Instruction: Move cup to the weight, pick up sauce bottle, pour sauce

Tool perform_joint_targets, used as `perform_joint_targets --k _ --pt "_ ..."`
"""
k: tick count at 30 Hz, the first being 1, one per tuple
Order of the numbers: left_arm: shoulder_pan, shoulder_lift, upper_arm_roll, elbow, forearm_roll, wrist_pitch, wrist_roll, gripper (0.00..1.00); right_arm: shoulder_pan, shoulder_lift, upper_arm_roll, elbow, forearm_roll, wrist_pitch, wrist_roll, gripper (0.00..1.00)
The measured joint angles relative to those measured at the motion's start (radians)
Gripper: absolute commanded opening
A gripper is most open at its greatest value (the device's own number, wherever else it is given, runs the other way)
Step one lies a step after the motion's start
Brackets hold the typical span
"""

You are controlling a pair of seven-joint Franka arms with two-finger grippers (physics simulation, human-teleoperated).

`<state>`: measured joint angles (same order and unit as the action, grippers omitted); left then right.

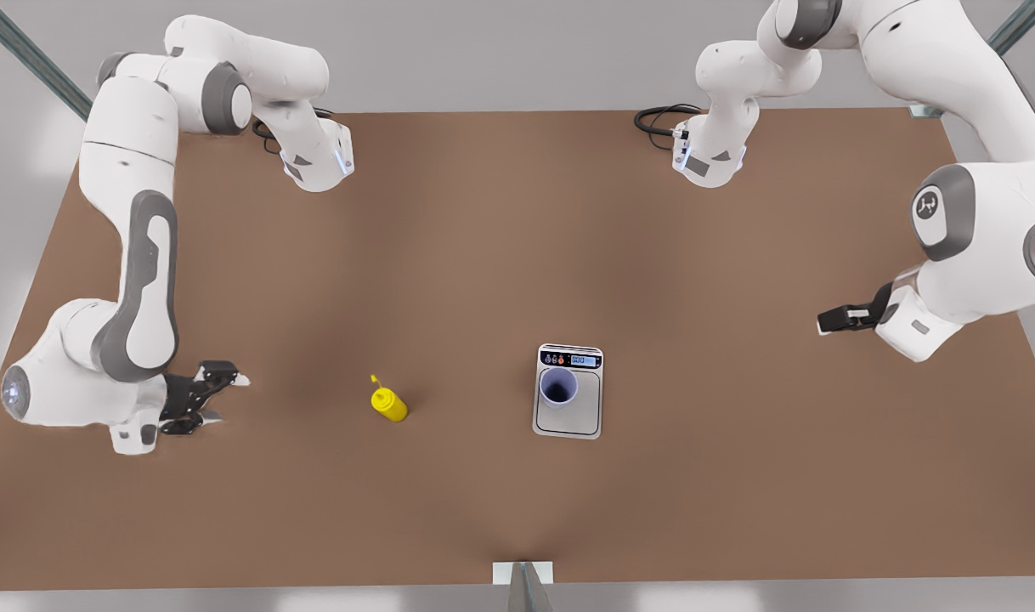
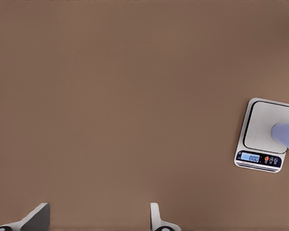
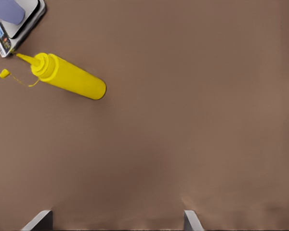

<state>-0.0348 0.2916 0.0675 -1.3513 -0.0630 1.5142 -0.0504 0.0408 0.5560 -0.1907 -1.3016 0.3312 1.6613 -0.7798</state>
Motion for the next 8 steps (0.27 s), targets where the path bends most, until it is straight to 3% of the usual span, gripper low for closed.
perform_joint_targets --k 2,4,8 --pt "0.000 0.000 0.000 0.000 0.000 -0.002 -0.002 1.00 0.043 -0.182 0.009 -0.083 -0.192 -0.003 0.276 1.00" --pt "0.001 0.004 0.000 0.000 0.000 0.004 -0.001 1.00 0.035 -0.342 0.010 -0.218 -0.213 -0.003 0.405 1.00" --pt "0.001 0.006 0.000 0.000 0.000 0.006 0.007 1.00 0.039 -0.398 0.010 -0.226 -0.219 -0.034 0.498 1.00"
